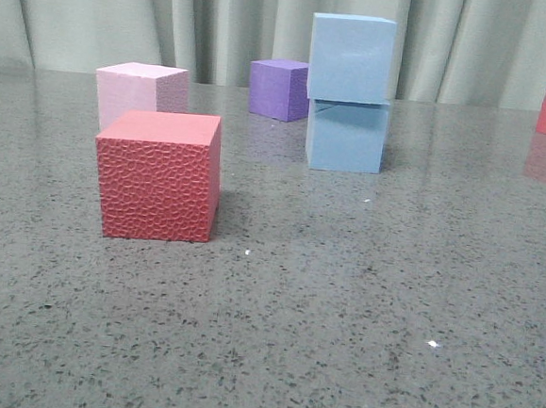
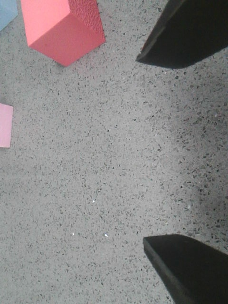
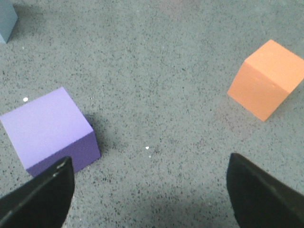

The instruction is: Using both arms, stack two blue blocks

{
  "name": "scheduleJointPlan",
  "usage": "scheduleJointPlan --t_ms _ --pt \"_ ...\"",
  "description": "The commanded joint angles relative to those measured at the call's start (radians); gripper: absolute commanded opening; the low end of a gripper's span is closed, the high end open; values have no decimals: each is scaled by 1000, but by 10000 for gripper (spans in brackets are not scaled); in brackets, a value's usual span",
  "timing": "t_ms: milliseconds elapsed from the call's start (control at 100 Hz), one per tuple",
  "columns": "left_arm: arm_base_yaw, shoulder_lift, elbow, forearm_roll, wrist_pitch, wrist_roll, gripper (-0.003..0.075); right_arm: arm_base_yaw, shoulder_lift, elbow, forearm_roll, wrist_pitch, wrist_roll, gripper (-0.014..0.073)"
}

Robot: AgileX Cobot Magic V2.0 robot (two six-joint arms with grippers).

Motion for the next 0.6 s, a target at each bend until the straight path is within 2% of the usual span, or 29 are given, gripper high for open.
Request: scheduleJointPlan --t_ms 0,60,180,250,350,540,590 --pt "1 5 -23 -40 -78 -10 672 -1 7 -20 -22 -96 -12 594" --pt "1 5 -23 -40 -89 -10 672 -1 7 -20 -22 -104 -12 522" --pt "1 5 -23 -40 -97 -10 631 -1 7 -20 -22 -106 -12 281" --pt "1 5 -23 -40 -102 -10 554 -1 7 -20 -22 -106 -12 109" --pt "1 5 -23 -40 -103 -10 396 -1 7 -20 -22 -106 -12 -72" --pt "1 5 -23 -40 -103 -10 10 -1 7 -20 -22 -107 -12 -68" --pt "1 5 -23 -40 -103 -10 -16 -1 7 -20 -22 -107 -12 -68"
